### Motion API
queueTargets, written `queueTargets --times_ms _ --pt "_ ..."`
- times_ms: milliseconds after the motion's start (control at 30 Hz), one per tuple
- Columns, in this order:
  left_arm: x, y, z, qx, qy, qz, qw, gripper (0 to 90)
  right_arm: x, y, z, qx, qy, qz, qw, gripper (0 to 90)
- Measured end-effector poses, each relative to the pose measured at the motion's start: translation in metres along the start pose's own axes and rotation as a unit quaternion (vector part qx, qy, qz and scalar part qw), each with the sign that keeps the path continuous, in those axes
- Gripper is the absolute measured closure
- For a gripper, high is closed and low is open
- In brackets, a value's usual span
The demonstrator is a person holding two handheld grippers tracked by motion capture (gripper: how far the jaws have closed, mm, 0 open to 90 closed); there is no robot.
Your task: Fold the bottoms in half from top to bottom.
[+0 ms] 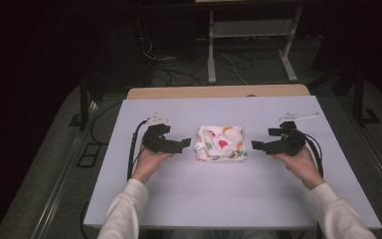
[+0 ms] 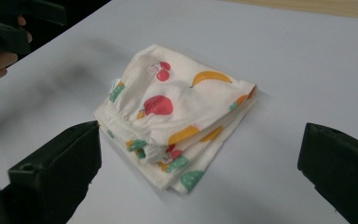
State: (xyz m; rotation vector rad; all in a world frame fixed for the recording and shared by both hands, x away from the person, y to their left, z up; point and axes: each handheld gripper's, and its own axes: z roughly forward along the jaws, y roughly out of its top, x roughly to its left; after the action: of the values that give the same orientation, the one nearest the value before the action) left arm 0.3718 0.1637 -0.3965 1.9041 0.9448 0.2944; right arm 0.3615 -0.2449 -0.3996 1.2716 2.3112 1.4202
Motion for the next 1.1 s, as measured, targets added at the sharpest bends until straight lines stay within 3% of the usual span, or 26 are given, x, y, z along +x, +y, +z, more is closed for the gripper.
queueTargets --times_ms 300,633,833,1100 --pt "-0.010 -0.019 -0.009 -0.007 -0.012 0.002 0.9999 0.0 0.009 -0.024 -0.020 -0.019 -0.009 0.003 0.9998 0.0" --pt "-0.016 -0.042 -0.025 -0.009 -0.020 -0.010 0.9997 0.0 0.017 -0.050 -0.027 -0.008 -0.018 -0.004 0.9998 0.0" --pt "-0.024 -0.051 -0.038 -0.034 -0.011 0.006 0.9993 0.0 0.020 -0.064 -0.034 -0.011 -0.019 0.000 0.9998 0.0" --pt "-0.030 -0.070 -0.053 -0.036 0.000 0.019 0.9992 0.0 0.020 -0.078 -0.041 -0.009 -0.016 -0.001 0.9998 0.0"
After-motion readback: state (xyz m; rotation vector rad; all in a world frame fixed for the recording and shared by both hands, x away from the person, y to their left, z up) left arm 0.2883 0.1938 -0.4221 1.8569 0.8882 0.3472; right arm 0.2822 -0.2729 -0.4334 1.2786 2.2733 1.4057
